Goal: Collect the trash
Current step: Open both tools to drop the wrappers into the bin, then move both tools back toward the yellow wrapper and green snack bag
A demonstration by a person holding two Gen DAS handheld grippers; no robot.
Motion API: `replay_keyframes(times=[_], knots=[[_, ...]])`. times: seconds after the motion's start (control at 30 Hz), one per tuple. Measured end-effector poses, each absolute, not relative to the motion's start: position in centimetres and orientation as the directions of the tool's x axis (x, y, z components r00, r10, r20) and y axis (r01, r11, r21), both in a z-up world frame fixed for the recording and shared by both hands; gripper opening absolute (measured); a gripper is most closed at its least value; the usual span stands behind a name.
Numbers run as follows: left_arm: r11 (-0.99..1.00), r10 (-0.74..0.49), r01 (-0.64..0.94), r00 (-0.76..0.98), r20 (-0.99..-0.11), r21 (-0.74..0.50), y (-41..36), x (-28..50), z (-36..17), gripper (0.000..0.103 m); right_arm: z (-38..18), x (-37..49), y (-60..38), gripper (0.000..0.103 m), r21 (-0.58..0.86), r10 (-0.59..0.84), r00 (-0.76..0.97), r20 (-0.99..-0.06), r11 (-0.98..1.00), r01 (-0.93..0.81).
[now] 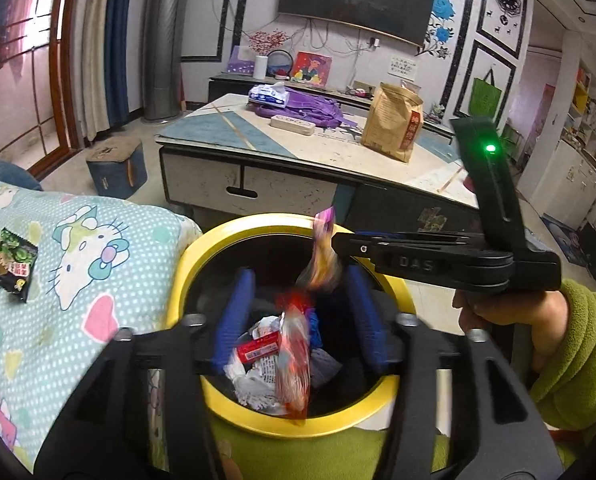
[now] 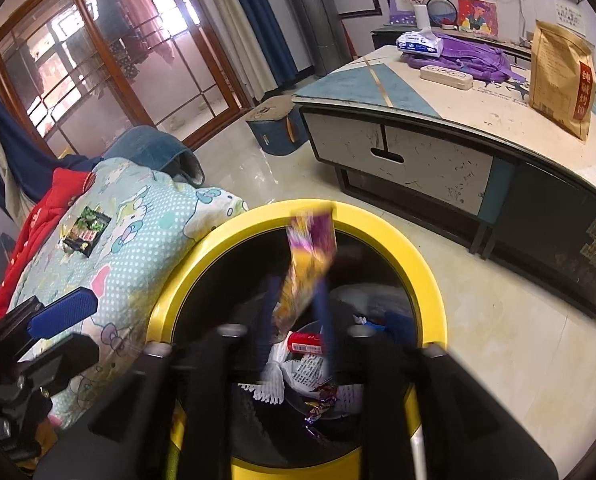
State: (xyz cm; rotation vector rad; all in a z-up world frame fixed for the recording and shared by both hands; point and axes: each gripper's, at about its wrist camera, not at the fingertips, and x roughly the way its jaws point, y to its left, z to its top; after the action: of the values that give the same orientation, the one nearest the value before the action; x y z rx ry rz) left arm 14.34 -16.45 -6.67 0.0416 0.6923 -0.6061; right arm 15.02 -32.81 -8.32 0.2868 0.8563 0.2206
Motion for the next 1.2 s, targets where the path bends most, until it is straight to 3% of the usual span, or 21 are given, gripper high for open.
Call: replay_keyframes(times=[0.17,0.27,0.5,0.83,1.2], knots=[[0.851,-0.492,0.495,0.630,-0.601,-0.177,-15.4,14.4,-6.7,0.082,-7.9,14.9,-33.2,0.048,0.342,0.296,0.657,-0.693,0.938,-0.061],[0.865,-0.478,0.464,0.645,-0.596,-0.191,-14.5,14.5,-6.4,0.091,-7.6,14.8,-33.0,0.049,0.336,0.293,0.665,-0.687,0.939,-0.067],[0.896,-0.433,0.401,0.689,-0.581,-0.193,-12.6,14.6,-5.6,0.092,-6.7,14.4,-31.7,0.057,0.319,0.301,0.687,-0.662,0.942,-0.105],[0.941,-0.339,0.274,0.745,-0.575,-0.199,-8.4,15.2,-5.1,0.092,-5.6,13.9,-28.9,0.060,0.301,0.337,0.701,-0.628,0.936,-0.180],[0.965,-0.234,0.116,0.787,-0.571,-0.235,-3.3,15.8,-4.7,0.092,-4.8,13.4,-24.2,0.073,0.266,0.376,0.698,-0.610,0.926,-0.266]])
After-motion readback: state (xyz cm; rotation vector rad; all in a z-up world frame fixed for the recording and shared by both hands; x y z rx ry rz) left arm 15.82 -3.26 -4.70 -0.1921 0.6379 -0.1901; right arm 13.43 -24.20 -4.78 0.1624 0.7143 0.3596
